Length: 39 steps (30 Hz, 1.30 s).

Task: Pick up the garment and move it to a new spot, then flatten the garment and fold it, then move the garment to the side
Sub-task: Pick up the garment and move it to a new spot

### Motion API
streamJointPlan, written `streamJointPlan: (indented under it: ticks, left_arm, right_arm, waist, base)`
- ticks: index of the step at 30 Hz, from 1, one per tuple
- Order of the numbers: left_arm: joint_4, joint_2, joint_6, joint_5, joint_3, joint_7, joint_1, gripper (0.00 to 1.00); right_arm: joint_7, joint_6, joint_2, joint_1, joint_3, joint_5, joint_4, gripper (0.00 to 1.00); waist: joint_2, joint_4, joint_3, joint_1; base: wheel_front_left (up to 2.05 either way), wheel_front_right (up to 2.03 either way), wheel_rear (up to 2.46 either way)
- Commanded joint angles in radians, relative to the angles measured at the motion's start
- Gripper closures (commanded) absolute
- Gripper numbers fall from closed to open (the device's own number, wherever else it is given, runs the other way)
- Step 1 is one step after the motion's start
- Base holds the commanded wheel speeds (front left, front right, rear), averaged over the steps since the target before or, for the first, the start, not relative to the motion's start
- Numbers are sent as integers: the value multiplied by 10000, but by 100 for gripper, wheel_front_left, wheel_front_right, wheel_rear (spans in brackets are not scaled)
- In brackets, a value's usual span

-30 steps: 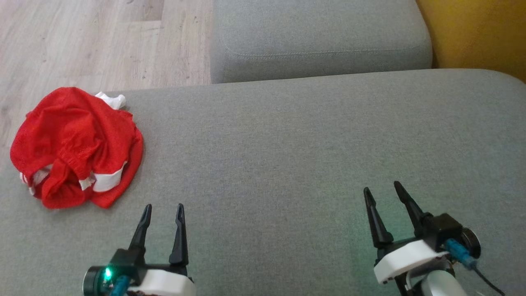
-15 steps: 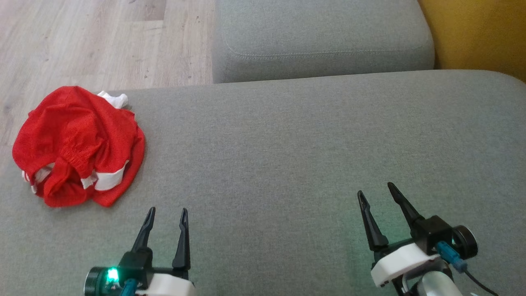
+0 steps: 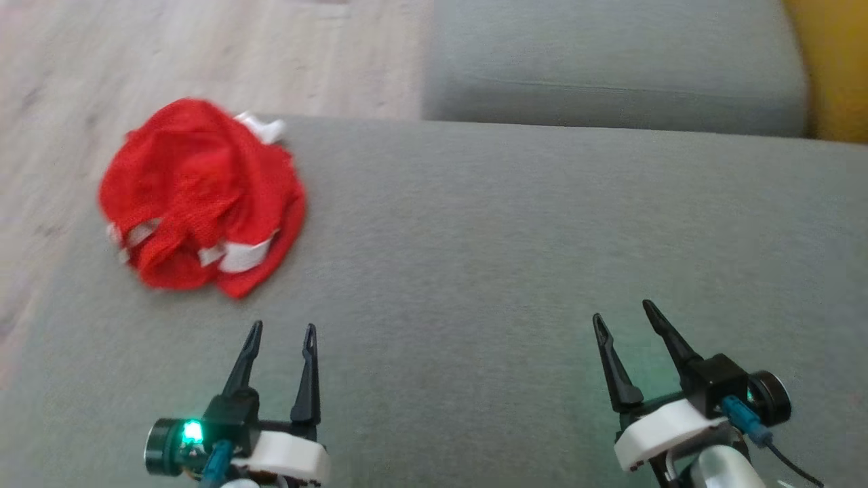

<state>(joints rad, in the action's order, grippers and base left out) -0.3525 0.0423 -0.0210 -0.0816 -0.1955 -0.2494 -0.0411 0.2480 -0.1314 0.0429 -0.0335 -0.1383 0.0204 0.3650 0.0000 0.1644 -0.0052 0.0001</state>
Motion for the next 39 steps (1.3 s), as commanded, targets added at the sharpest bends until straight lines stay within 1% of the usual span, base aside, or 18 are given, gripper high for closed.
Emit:
streamJointPlan:
  ticks: [1,7,10,12,16,21,26,29,32,34,36,37,38,39]
  left_arm:
    - [303,79,-71,-59,310,-124,-396,0]
    - [608,79,-260,-293,690,-124,-240,0]
    - [821,79,-372,-399,855,-124,-172,0]
    - [895,79,-402,-472,913,-124,-125,0]
    - [1081,79,-512,-558,1114,-124,-39,0]
    - [1431,79,-655,-618,1493,-124,-58,0]
    - [2016,79,-562,-460,1899,-124,-750,0]
    - [2322,127,-289,-278,2299,-124,-1533,0]
    - [2225,371,109,-92,2557,-124,-2689,0]
    - [1752,581,374,-56,2683,-124,-3559,0]
    - [871,827,632,-76,2755,-124,-4474,0]
    - [331,949,744,-145,2812,-124,-4947,0]
    - [-887,1191,980,-341,2861,-124,-5902,0]
    - [-1526,1273,1085,-515,2898,-106,-6351,0]
  right_arm:
    - [137,7,73,-579,-235,69,-327,0]
    - [138,7,73,-640,-280,140,-320,0]
    - [138,7,73,-661,-279,199,-330,0]
    - [138,7,73,-670,-259,234,-342,0]
    - [138,7,73,-676,-308,343,-310,0]
    - [138,7,73,-735,-344,580,-342,0]
    - [138,7,73,-1009,-178,1171,-478,0]
    - [138,7,73,-1227,-113,1611,-594,0]
    - [138,7,120,-1460,145,1917,-853,0]
    - [138,7,214,-1626,390,2000,-1096,0]
    - [138,7,327,-1767,536,2036,-1344,0]
    - [138,7,393,-1844,556,2059,-1460,0]
    - [138,7,511,-1994,544,2078,-1660,0]
    - [138,7,568,-2062,533,2085,-1743,0]
  waist:
    - [0,741,206,-1]
    - [0,2259,338,-1]
    - [0,2897,396,-1]
    - [0,3234,441,-1]
    - [0,3633,536,-1]
    - [0,3706,836,-1]
    - [0,3487,1619,-1]
    - [0,3247,2201,-1]
    - [0,3061,2829,-1]
    - [0,2912,3217,-1]
    - [0,2742,3551,-1]
    - [0,2631,3726,-1]
    - [0,2400,4000,-1]
    - [0,2287,4105,-1]
  base:
    - [0,0,0]
    - [0,0,0]
    - [0,0,0]
    - [0,0,0]
    - [0,0,0]
    - [0,0,0]
    - [0,0,0]
    - [0,0,0]
    - [0,0,0]
    - [0,0,0]
    - [0,0,0]
    - [0,0,0]
    - [0,0,0]
    - [0,0,0]
